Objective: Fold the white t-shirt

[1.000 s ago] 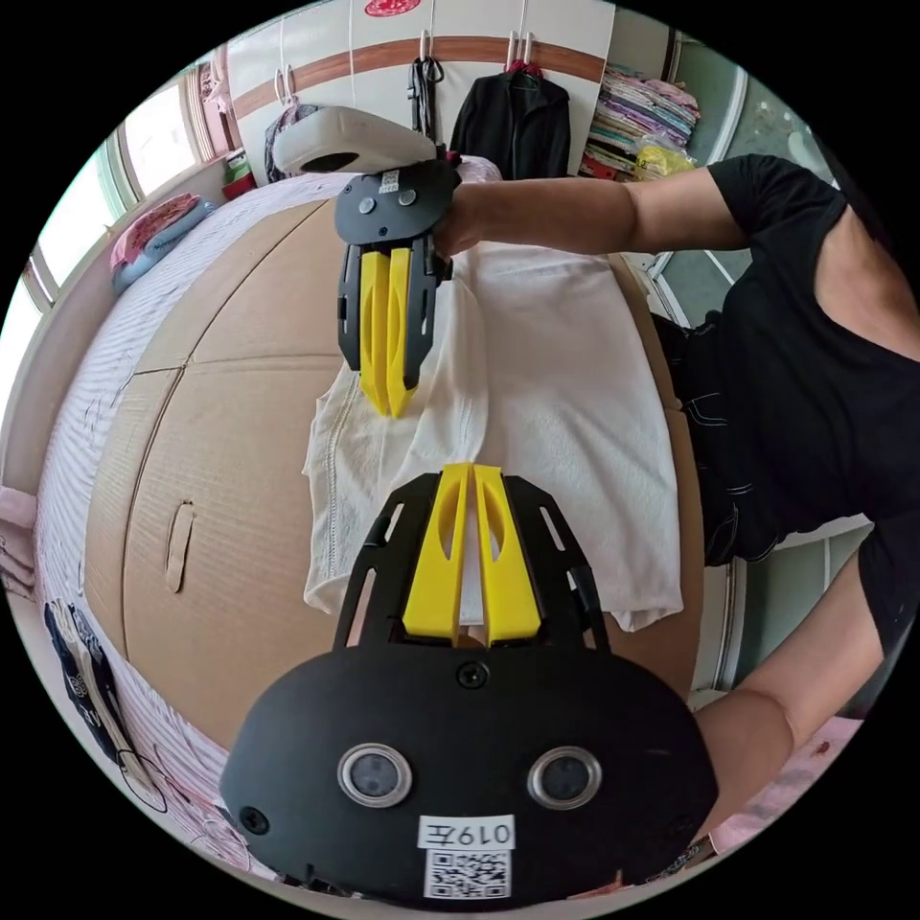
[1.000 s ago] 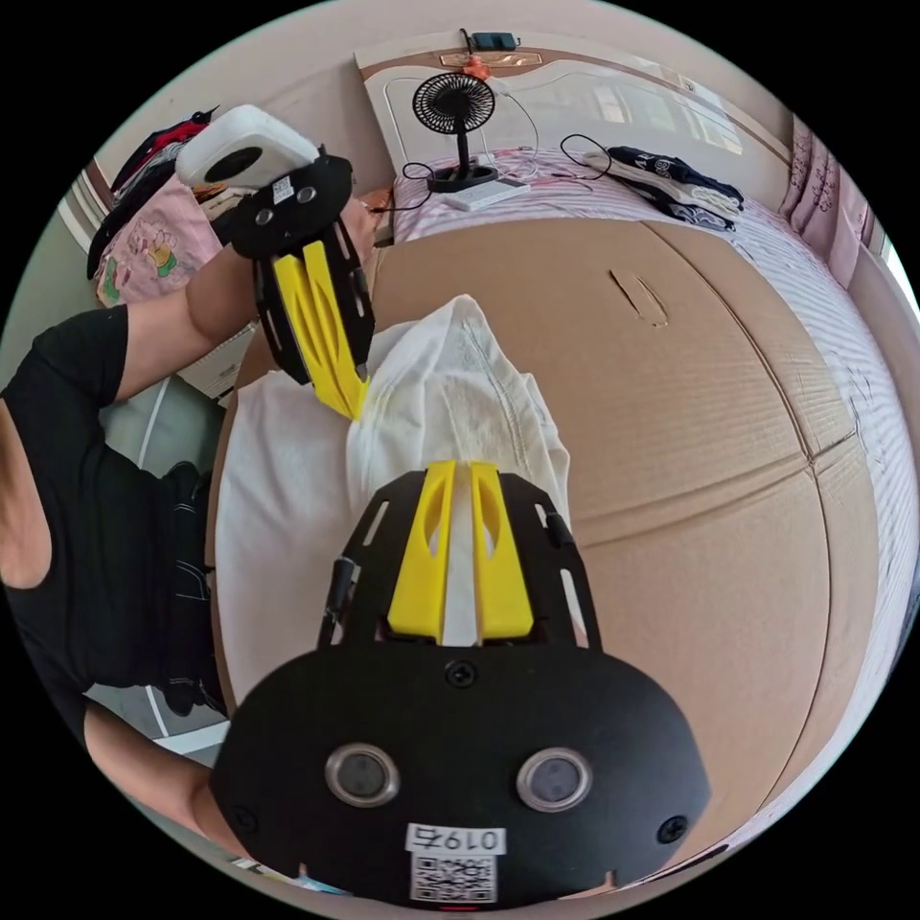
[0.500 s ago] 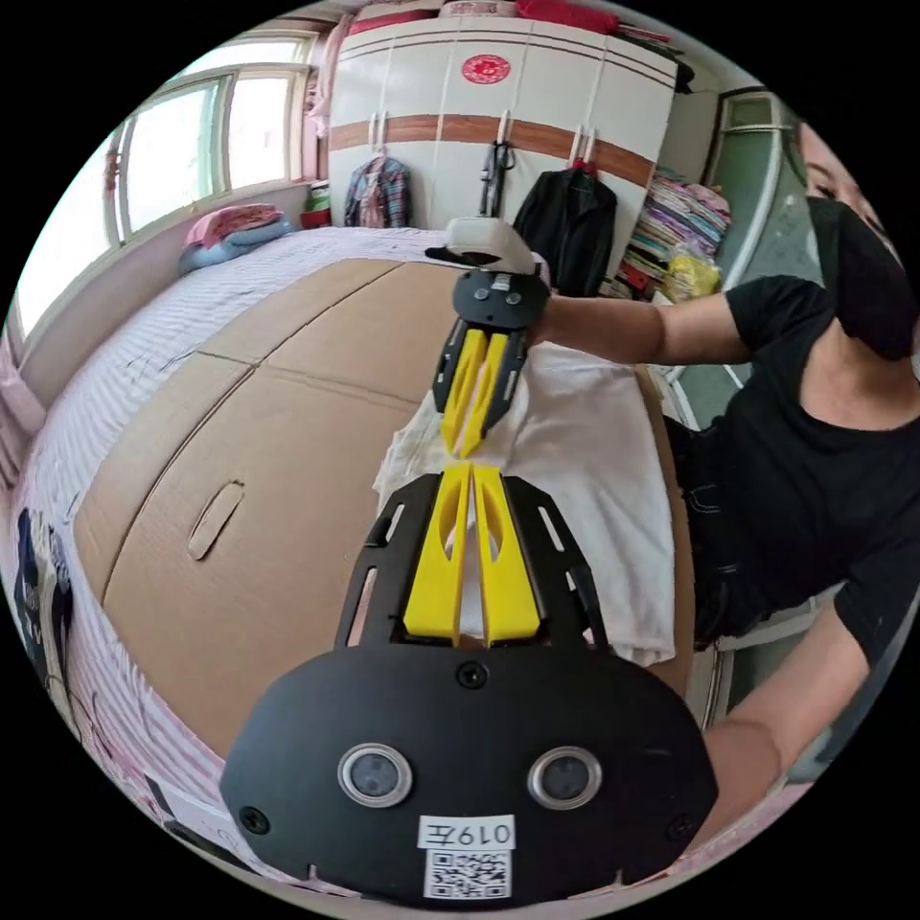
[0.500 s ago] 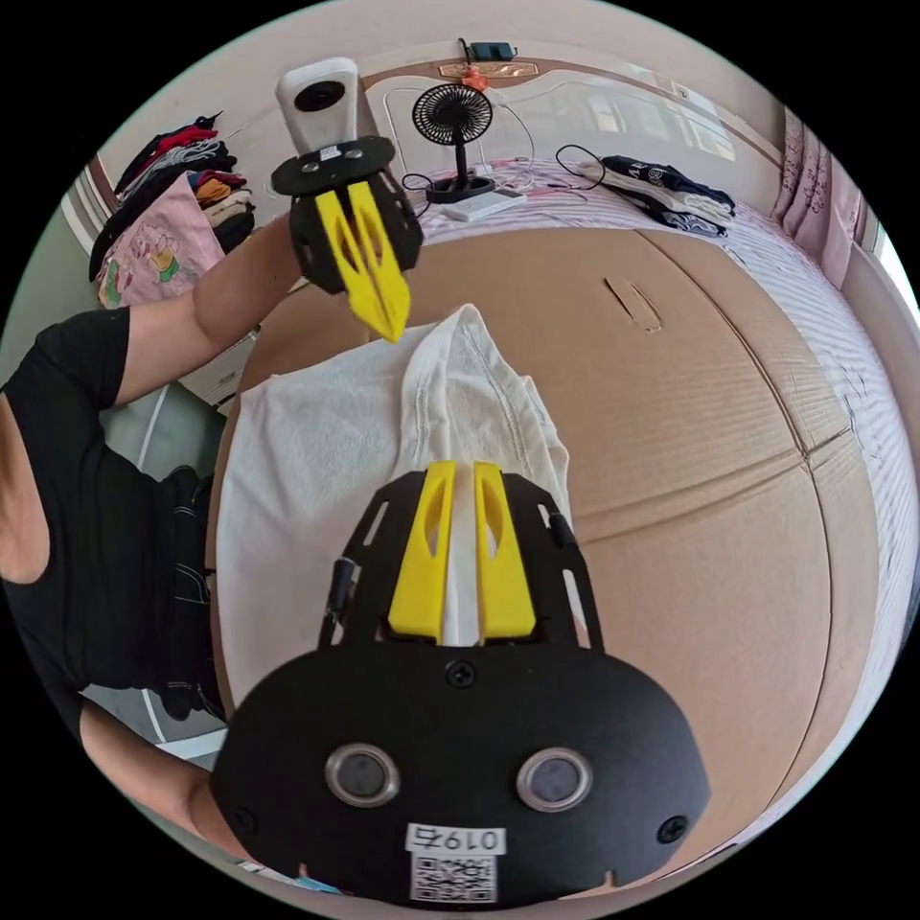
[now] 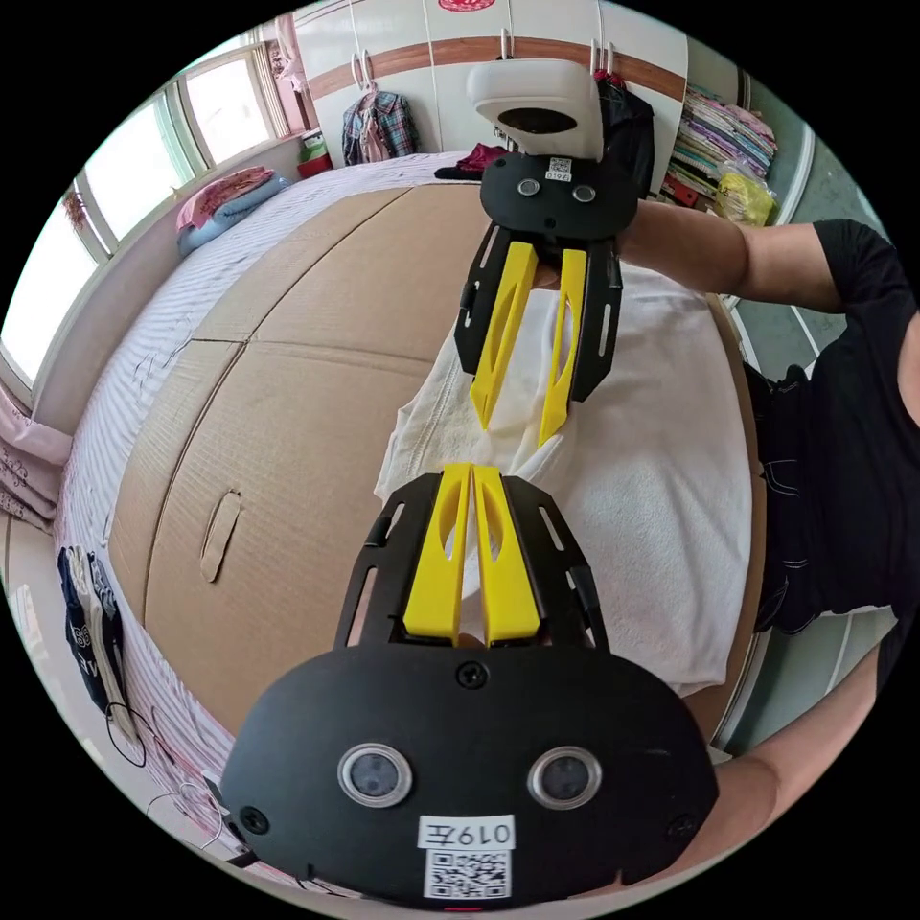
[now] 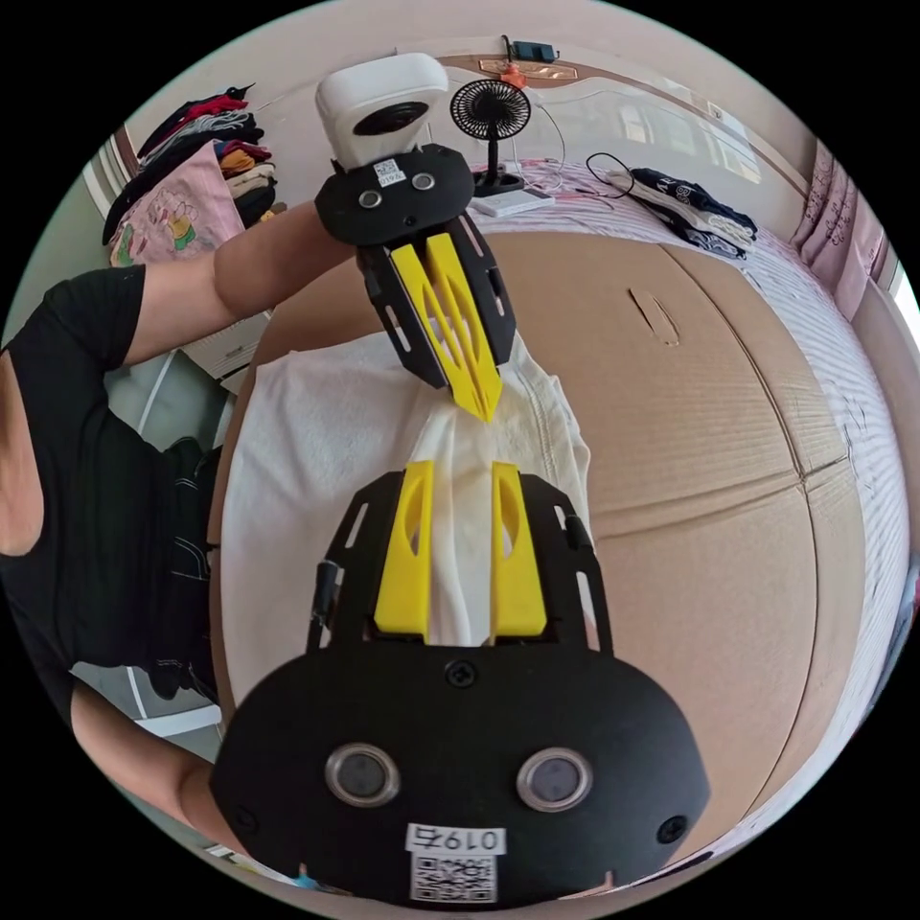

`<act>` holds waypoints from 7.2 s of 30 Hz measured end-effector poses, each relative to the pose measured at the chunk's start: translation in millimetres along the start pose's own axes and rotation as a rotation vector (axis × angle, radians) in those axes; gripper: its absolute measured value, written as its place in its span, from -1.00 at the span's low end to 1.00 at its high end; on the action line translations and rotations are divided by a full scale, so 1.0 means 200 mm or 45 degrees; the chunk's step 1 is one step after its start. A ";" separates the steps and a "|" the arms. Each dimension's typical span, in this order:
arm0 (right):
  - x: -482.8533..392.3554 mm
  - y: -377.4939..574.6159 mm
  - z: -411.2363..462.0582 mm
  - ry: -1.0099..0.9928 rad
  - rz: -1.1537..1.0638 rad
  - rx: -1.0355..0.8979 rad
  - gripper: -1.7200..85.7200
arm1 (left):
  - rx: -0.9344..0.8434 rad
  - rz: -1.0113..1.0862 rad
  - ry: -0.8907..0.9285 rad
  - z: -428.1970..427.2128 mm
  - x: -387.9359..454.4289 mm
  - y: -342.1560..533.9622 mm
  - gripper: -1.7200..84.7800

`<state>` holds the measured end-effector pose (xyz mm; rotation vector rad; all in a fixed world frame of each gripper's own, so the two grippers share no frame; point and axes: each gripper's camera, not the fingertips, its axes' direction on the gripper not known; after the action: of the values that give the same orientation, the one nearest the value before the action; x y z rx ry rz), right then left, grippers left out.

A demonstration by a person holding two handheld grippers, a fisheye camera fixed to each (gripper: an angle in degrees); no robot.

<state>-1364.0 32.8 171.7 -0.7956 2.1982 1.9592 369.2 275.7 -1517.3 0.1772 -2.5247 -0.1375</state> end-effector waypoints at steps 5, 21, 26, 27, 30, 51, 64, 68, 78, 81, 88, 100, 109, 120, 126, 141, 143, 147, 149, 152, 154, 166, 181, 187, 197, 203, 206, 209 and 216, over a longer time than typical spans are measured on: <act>0.04 0.04 0.03 -0.025 0.017 0.012 -0.75 | -0.045 0.035 -0.004 0.02 0.03 -0.04 -0.94; 0.09 0.20 0.10 -0.026 0.003 0.036 -0.80 | -0.072 0.070 0.001 0.05 0.08 -0.09 -0.94; 0.14 0.29 0.12 0.022 0.040 0.059 -0.81 | -0.056 0.066 0.007 0.03 0.08 -0.08 -0.93; 0.15 0.30 0.12 0.026 0.047 0.062 -0.81 | -0.045 0.057 0.007 0.02 0.08 -0.07 -0.93; 0.20 0.36 0.15 -0.015 0.070 0.067 -0.82 | -0.021 0.040 0.010 0.00 0.07 -0.06 -0.93; 0.17 0.81 0.43 -0.014 0.109 0.056 -0.97 | -0.105 0.019 -0.043 -0.02 0.11 0.01 -0.94; -0.07 1.39 0.27 0.191 0.260 0.302 -0.96 | 0.114 -0.356 0.034 -0.19 -0.06 0.21 -0.94; -0.26 1.71 0.16 0.238 0.292 0.462 -0.98 | 0.230 -0.500 -0.055 -0.30 -0.02 0.32 -0.93; -0.39 2.20 0.19 0.619 0.403 0.010 -0.93 | 0.089 -0.283 -0.357 -0.37 0.52 0.45 -0.93; -0.31 2.31 0.18 0.552 0.421 -0.011 -0.84 | 0.155 -0.418 -0.363 -0.40 0.51 0.54 -0.93; -0.17 2.43 0.31 0.514 0.390 -0.190 -0.78 | 0.140 -0.482 -0.346 -0.39 0.54 0.62 -0.90; 0.07 2.68 0.30 0.371 0.381 -0.195 -0.94 | 0.132 -0.448 -0.297 -0.42 0.59 0.59 -0.91; 0.20 2.95 0.23 0.356 0.444 -0.106 -0.97 | 0.004 -0.178 -0.438 -0.38 0.80 0.30 -0.94; 0.39 3.24 0.16 0.326 0.489 -0.017 -0.97 | -0.371 0.197 -0.514 -0.23 1.02 -0.03 -0.94; 0.51 3.36 0.14 0.313 0.501 0.016 -0.97 | -0.431 0.283 -0.582 -0.19 1.09 -0.11 -0.94; 0.81 3.71 0.06 0.248 0.610 0.148 -0.98 | -0.210 -0.089 -0.519 -0.27 0.77 -0.05 -0.94; 0.88 3.76 0.06 0.210 0.649 0.156 -0.98 | -0.196 -0.152 -0.464 -0.28 0.70 -0.02 -0.94; 0.96 3.81 0.08 0.237 0.710 0.159 -0.97 | -0.203 -0.247 -0.342 -0.26 0.56 0.07 -0.94; 1.01 3.83 0.10 0.258 0.747 0.140 -0.97 | -0.201 -0.275 -0.317 -0.26 0.52 0.10 -0.94; 1.06 3.83 0.12 0.278 0.752 0.113 -0.94 | -0.187 -0.323 -0.279 -0.26 0.46 0.17 -0.94; 1.08 3.84 0.12 0.288 0.749 0.104 -0.88 | -0.180 -0.330 -0.263 -0.28 0.44 0.21 -0.94; 1.23 4.03 0.08 0.248 1.012 0.332 -0.83 | 0.110 -0.681 -0.231 -0.57 0.29 0.68 -0.93; 1.48 4.00 0.31 0.112 1.448 0.474 -0.84 | 0.189 -0.997 -0.192 -0.60 0.35 1.01 -0.92; 1.55 3.98 0.35 0.157 1.435 0.547 -0.94 | 0.114 -1.039 -0.277 -0.62 0.32 1.06 -0.85; 1.65 3.90 0.55 0.203 1.415 0.472 -0.94 | 0.203 -1.253 -0.013 -0.64 0.12 1.23 -0.76; 1.70 3.86 0.65 0.234 1.395 0.439 -0.95 | 0.136 -1.207 -0.055 -0.63 0.14 1.17 -0.86; 1.73 3.85 0.70 0.274 1.395 0.420 -0.95 | 0.109 -1.151 -0.111 -0.64 0.18 1.16 -0.89; 1.75 3.87 0.76 0.303 1.410 0.412 -0.96 | 0.075 -1.128 -0.190 -0.67 0.22 1.16 -0.91; 1.79 3.87 0.93 0.314 1.389 0.406 -0.90 | 0.072 -1.139 -0.197 -0.69 0.26 1.17 -0.89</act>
<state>-2057.3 126.7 693.2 0.3475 3.4073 1.7125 383.2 490.9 -1343.2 1.3472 -2.4075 -0.4385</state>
